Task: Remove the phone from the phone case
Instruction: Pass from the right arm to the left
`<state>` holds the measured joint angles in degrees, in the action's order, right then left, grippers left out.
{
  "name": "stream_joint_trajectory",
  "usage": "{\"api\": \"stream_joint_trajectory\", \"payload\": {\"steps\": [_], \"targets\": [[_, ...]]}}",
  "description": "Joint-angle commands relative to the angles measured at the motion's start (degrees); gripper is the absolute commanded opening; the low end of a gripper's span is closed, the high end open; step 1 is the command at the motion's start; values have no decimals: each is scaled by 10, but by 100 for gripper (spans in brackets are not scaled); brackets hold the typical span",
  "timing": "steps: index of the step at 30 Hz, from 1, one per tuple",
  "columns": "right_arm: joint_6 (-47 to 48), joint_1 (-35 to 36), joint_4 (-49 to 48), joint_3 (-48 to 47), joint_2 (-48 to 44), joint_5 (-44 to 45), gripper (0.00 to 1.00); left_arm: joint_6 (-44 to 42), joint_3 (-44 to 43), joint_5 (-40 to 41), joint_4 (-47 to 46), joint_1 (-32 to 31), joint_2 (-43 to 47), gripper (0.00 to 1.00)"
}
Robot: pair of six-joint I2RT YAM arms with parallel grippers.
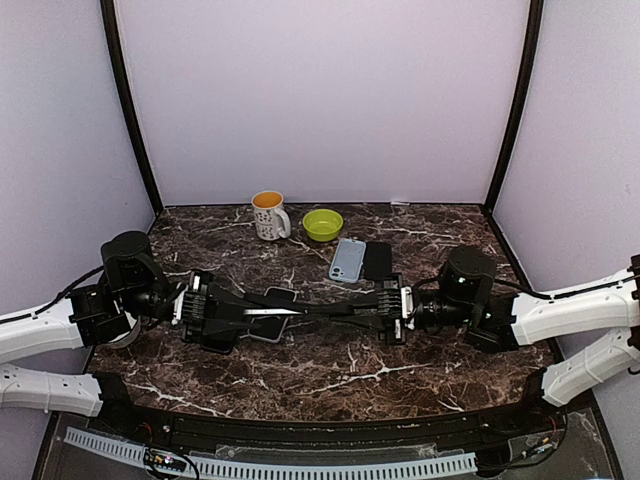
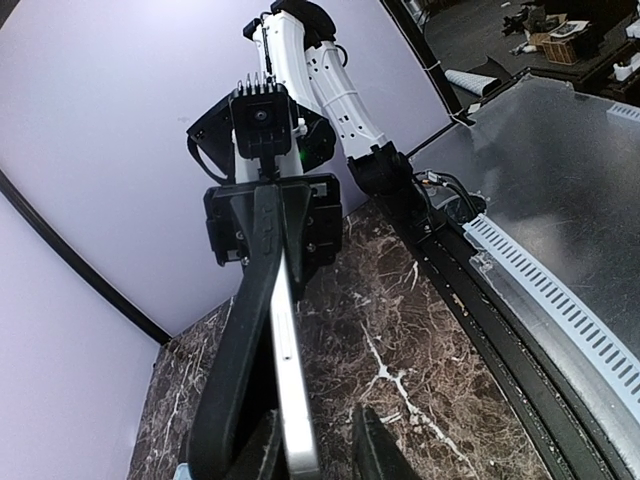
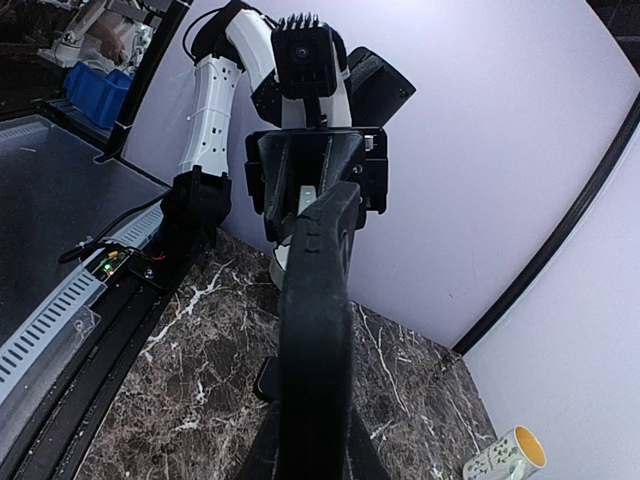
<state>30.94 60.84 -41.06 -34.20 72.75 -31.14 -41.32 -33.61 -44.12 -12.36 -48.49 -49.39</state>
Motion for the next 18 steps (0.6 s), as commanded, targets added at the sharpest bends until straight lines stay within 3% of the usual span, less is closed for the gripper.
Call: {"api": "stream_joint_trajectory", "payload": {"steps": [1,7,12,15,16,18], "targets": [[-10,10,-55,-25,6,0,0,5,5,0,-34,0,9,24],[-20,18,-72,-24,15,-2,0,3,5,4,-35,1,10,20],[-40,22,-85,-28,24,-14,0,-19,-4,8,-13,1,2,1],[-50,22,-71,-31,23,-10,0,-26,-8,14,0,0,0,0],[-56,22,-65,-30,21,-3,11,-30,-7,16,1,1,1,0],[-75,22,-62,-22,12,17,42,-34,-7,23,3,0,2,0]]}}
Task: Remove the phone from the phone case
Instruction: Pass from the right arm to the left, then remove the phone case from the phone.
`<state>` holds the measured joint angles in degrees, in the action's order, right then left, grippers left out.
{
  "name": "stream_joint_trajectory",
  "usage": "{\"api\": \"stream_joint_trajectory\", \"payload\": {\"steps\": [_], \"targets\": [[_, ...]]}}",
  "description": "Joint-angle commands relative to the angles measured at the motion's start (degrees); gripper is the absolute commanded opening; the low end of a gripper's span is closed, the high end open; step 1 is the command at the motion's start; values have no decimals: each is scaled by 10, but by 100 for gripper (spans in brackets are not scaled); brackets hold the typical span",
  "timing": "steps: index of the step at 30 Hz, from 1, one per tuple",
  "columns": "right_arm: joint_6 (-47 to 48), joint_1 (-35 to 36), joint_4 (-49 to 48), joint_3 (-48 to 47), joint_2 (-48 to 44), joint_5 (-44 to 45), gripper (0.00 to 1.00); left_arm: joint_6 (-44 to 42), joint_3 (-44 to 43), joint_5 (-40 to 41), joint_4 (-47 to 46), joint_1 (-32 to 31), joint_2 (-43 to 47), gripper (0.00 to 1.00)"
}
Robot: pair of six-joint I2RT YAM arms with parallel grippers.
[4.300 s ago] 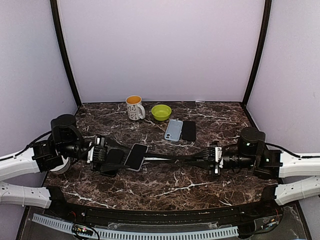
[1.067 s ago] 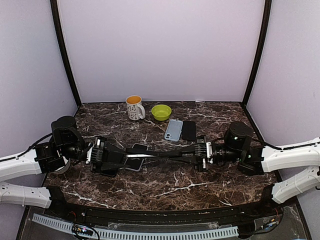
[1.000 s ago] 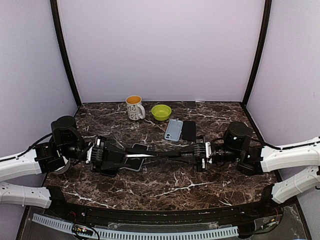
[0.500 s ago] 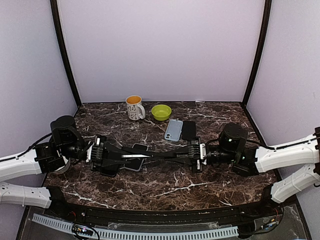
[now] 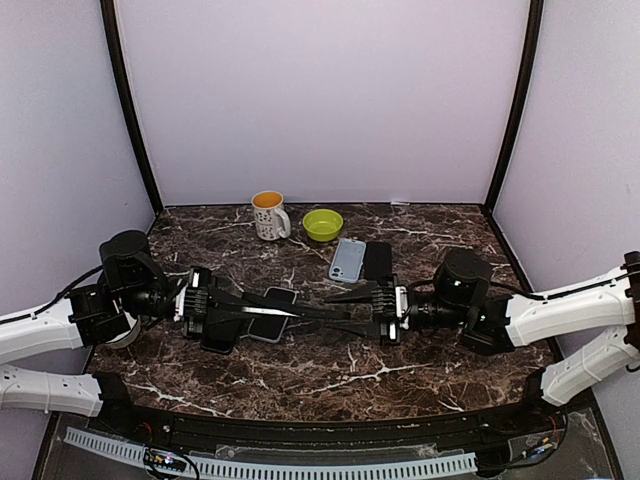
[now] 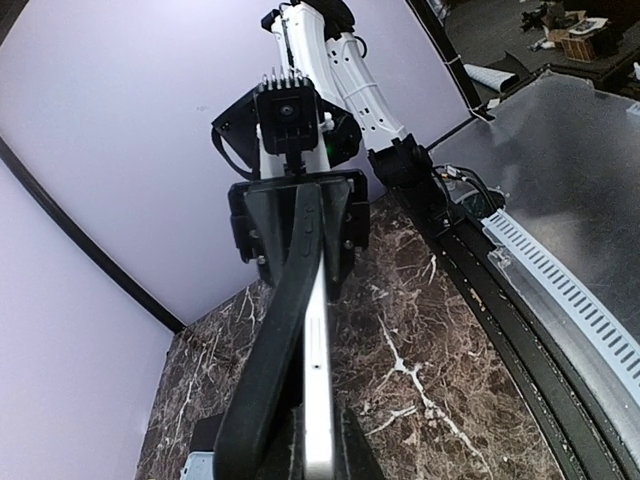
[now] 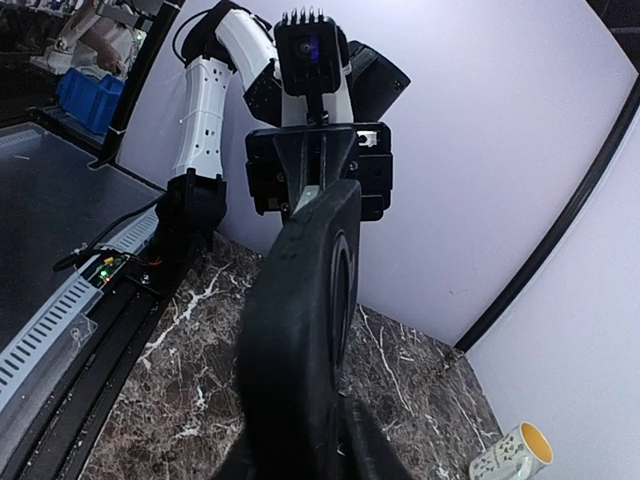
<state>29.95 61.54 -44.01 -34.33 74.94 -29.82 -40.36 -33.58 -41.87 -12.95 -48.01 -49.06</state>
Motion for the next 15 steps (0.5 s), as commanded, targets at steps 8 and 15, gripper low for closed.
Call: {"api": "stream_joint_trajectory", "payload": {"steps": [8,15], "targets": [[-125,13,93,-17,-63,37,94,-68,-6,27,24,-5,-8,0],[-181,17,129,10,-119,-4,99,-97,-9,50,52,-6,-24,0]]}}
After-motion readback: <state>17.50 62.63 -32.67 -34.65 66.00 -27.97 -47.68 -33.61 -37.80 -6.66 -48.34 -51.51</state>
